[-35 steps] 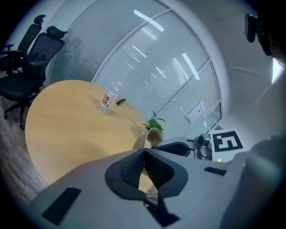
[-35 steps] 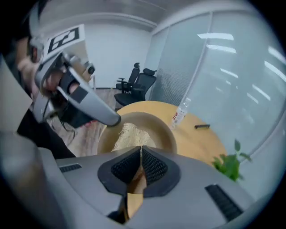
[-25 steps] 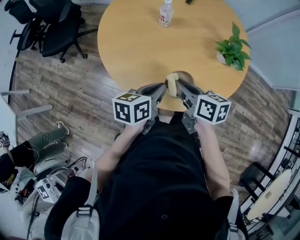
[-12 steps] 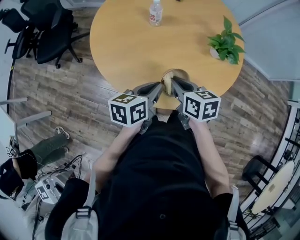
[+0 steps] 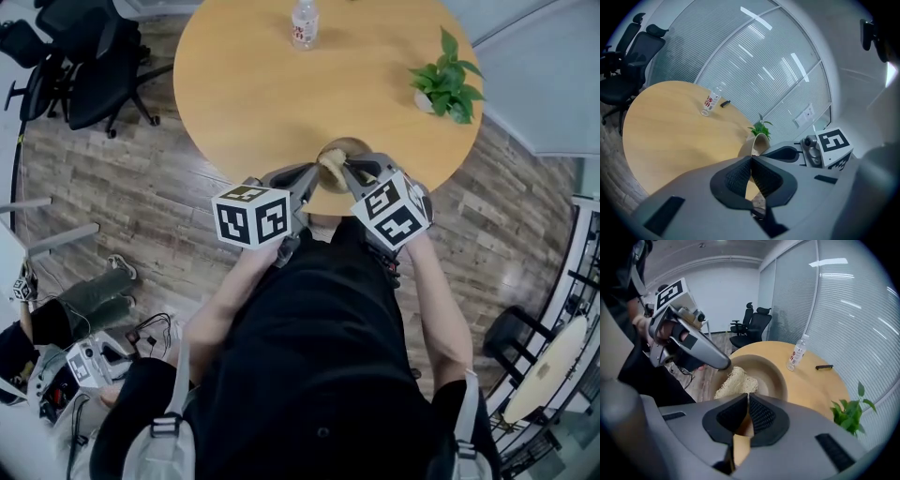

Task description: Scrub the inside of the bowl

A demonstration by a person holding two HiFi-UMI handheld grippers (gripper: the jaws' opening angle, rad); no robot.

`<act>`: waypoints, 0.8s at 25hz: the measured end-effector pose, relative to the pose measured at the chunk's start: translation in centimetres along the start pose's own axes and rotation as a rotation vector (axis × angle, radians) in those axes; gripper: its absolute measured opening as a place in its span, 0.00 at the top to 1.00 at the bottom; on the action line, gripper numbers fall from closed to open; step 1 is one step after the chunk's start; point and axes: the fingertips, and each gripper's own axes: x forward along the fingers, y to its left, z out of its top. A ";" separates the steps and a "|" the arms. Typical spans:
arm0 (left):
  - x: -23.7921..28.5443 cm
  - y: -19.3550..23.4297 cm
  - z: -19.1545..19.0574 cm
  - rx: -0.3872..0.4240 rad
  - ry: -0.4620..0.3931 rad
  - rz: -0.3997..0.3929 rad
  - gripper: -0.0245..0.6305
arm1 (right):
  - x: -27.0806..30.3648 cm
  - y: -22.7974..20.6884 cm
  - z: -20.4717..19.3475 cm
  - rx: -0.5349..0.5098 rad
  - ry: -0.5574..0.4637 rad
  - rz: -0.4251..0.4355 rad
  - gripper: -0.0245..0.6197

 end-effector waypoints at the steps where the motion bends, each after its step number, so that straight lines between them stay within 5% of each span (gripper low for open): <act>1: 0.0 0.0 0.0 -0.001 0.002 -0.001 0.94 | -0.2 -0.3 0.0 -0.028 -0.002 -0.018 0.92; 13: -0.5 -1.2 0.1 0.007 -0.032 -0.047 0.94 | -2.1 -1.9 2.8 -0.525 -0.087 -0.374 0.92; 16: -0.4 -1.4 0.0 0.015 -0.030 -0.046 0.94 | -1.5 -1.5 2.2 -0.522 -0.095 -0.393 0.92; 20: -0.4 -1.4 -0.1 0.013 -0.031 -0.041 0.94 | -1.0 -0.8 1.4 -0.364 -0.110 -0.280 0.92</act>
